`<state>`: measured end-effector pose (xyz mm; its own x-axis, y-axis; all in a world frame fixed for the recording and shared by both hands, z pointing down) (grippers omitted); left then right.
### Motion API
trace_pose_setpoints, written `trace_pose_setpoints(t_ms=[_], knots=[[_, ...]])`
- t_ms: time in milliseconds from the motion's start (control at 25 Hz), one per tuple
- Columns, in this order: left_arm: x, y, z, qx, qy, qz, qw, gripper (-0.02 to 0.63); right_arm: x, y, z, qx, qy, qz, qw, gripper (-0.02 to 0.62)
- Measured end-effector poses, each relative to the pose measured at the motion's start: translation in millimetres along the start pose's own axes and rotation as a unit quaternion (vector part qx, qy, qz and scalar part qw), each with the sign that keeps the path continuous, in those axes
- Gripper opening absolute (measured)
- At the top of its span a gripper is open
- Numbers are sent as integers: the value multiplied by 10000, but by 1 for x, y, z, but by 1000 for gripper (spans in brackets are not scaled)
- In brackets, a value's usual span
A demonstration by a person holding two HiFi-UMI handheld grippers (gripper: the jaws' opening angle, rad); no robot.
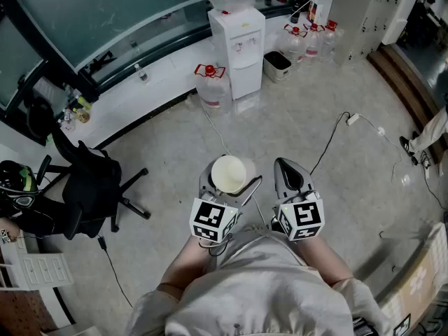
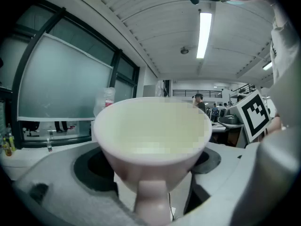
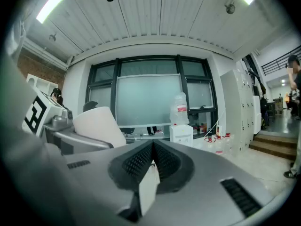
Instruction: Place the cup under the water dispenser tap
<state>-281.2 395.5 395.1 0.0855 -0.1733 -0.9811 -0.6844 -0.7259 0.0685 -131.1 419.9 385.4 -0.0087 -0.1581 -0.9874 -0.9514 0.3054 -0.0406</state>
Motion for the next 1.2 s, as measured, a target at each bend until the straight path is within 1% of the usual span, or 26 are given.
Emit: trace_pose_setpoints(t_ms=[360,520,680,920,1080,1200], knots=[[-3,0,1,-75,49,-30,10000,460,-3,4,-1,-45,18,-27,10000,28],[-6,-2,-6,-105,114,-18,9999,460,-6,-4,-2,-189,28,-115,9998,28],[-9,-6,-19,-41,178,30,9998,460,-11,-19,-7,-133,77,-127,9998,28],[-7,-8,-61,244,229,78,9994,460,-15,-61,-31,180,157,-145,9996,28],[4,-10,-107,473,190,138,9986,460,-10,-107,-53,427,194,-145,9988,29],[13,-17,-148,638,142,163,9977,460,-3,-150,-68,602,192,-100,9979,28]])
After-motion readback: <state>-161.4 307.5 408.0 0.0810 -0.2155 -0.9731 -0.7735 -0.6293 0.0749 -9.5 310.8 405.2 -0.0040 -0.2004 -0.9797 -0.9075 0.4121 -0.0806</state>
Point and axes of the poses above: the fingertips, and each gripper's own axes: z backward along the fingers, y to its left, x out of its top, the point moved 6 cm from there along z, backward along the fingers
